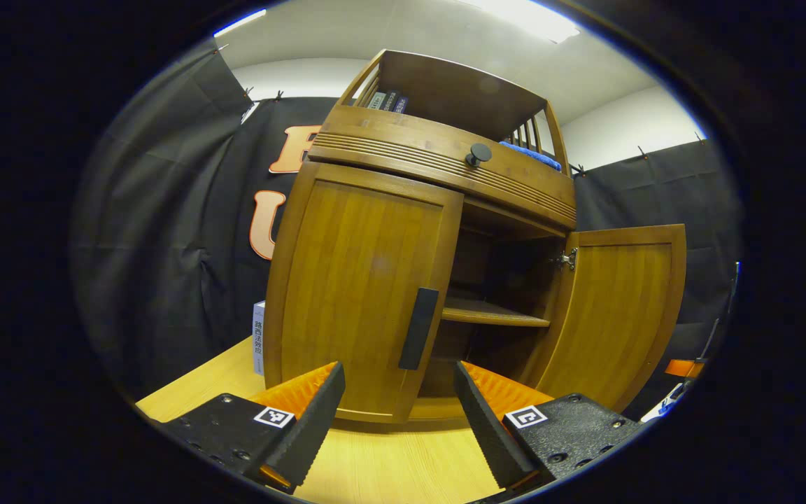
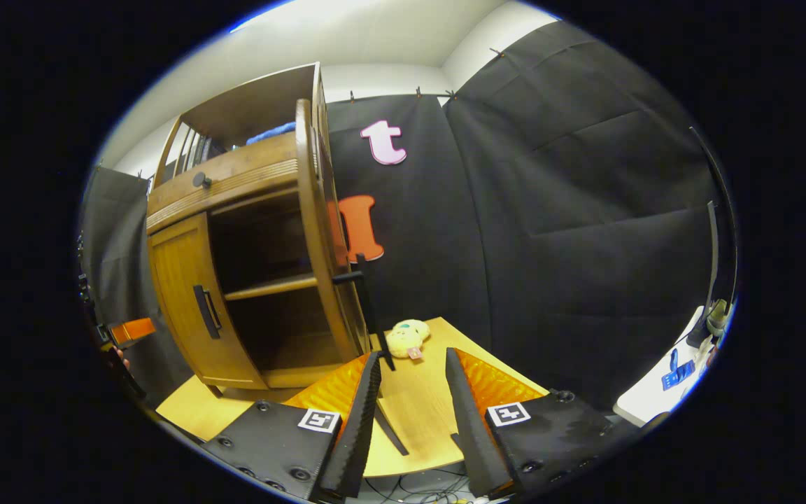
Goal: Open the right door of the double-door shoe cabinet with the right hand, and open the left door with the left hand.
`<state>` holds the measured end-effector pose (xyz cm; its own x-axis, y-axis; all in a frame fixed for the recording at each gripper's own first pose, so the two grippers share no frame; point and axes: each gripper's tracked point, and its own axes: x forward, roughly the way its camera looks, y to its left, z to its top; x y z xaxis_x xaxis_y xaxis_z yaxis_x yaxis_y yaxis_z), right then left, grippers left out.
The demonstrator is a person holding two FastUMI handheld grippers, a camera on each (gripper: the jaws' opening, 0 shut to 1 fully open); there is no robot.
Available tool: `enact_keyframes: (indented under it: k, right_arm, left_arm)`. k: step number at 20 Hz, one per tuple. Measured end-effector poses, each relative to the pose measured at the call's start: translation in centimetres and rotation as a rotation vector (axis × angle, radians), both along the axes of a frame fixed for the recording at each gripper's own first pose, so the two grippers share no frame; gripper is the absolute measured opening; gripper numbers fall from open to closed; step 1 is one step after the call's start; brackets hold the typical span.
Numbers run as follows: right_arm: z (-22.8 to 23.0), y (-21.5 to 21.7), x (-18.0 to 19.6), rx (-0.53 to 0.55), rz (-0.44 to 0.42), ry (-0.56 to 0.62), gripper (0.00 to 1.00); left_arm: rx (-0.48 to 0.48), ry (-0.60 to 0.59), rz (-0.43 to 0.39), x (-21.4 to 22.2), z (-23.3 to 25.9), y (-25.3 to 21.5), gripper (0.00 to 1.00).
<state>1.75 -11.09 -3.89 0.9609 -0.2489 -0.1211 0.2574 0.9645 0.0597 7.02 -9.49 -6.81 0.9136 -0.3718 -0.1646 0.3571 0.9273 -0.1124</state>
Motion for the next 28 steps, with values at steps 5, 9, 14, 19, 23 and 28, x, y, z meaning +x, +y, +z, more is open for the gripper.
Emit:
enact_keyframes:
  k: [5,9,14,19,23,28]
  right_arm:
    - [0.6,7.5,1.3,-0.02,0.099,-0.02,0.52]
    - [1.0,11.8,3.1,-0.069,0.177,-0.016,0.63]
    - [0.0,15.6,5.4,-0.029,0.268,0.005,0.78]
    - [-1.4,17.1,5.7,-0.018,0.33,0.049,0.98]
    - [-2.0,17.2,5.1,-0.018,0.337,0.063,0.93]
    - [-2.1,15.7,4.1,0.001,0.298,0.068,0.98]
  left_arm:
    - [0.007,-0.049,-0.029,1.9,1.3,-1.2,0.92]
    - [0.011,-0.074,-0.029,4.4,1.9,-2.0,0.92]
    - [0.042,-0.093,-0.028,7.8,1.8,-3.1,0.92]
    - [0.09,-0.089,-0.067,9.5,-0.6,-5.1,0.92]
    - [0.099,-0.069,-0.06,11.3,-1.9,-6.1,0.92]
    - [0.134,-0.09,-0.043,12.6,-2.7,-6.0,0.92]
